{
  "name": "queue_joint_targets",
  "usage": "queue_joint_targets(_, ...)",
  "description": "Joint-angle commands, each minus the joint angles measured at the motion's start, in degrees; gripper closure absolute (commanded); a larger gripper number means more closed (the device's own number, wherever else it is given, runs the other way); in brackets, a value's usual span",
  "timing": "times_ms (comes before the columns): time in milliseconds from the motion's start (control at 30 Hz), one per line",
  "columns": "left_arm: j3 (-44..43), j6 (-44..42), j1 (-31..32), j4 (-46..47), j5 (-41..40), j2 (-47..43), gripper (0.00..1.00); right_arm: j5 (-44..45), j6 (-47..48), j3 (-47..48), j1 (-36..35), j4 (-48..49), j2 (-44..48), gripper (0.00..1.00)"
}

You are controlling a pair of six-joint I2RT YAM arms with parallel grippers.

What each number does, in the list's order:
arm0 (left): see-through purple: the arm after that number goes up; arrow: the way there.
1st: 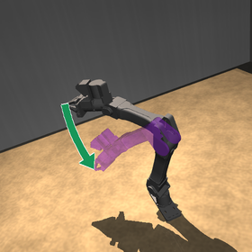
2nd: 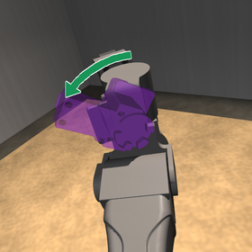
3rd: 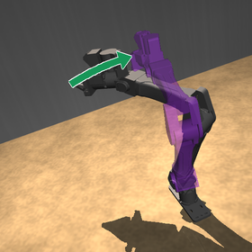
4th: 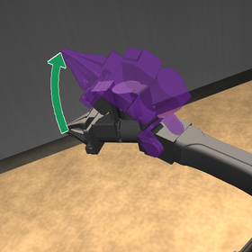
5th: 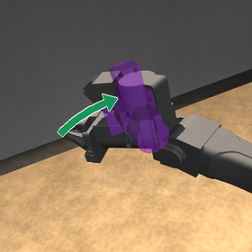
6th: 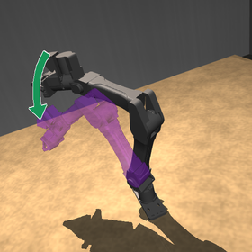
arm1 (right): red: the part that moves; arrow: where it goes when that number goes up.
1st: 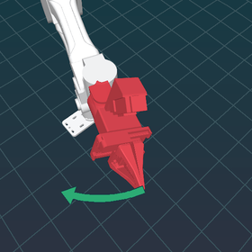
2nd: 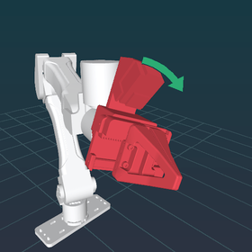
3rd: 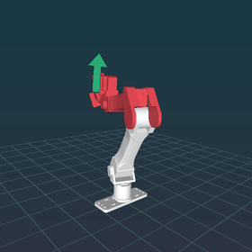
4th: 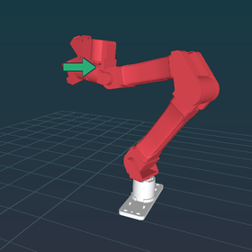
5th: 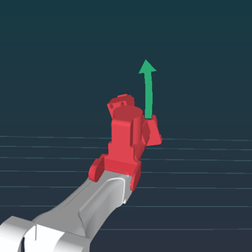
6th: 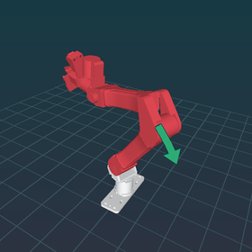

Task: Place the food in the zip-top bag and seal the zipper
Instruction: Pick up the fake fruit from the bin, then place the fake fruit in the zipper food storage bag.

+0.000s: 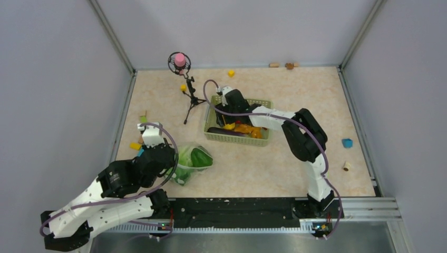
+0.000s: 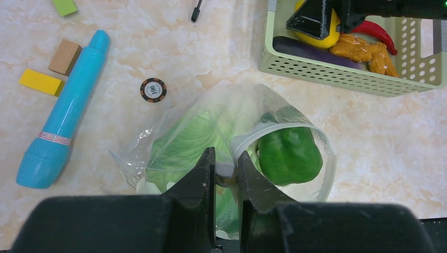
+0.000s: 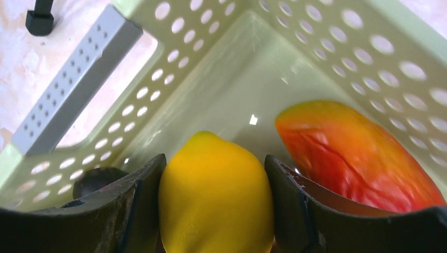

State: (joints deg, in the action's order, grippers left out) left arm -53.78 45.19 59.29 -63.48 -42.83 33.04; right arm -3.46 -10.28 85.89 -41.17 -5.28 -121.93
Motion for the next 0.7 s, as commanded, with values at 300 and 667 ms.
queue_joint_targets(300,0.17,-1.28,-0.21,4.24,1.63,-1.24,1.00,0.20,-3.51,-20.00,-5.00,19.41,29.89,0.67)
queue_joint_targets(667,0.76,-2.07,-0.15,5.51,3.81,-2.02,1.00,-18.92,-10.32,-31.96,-17.26,40.38,38.28,0.67)
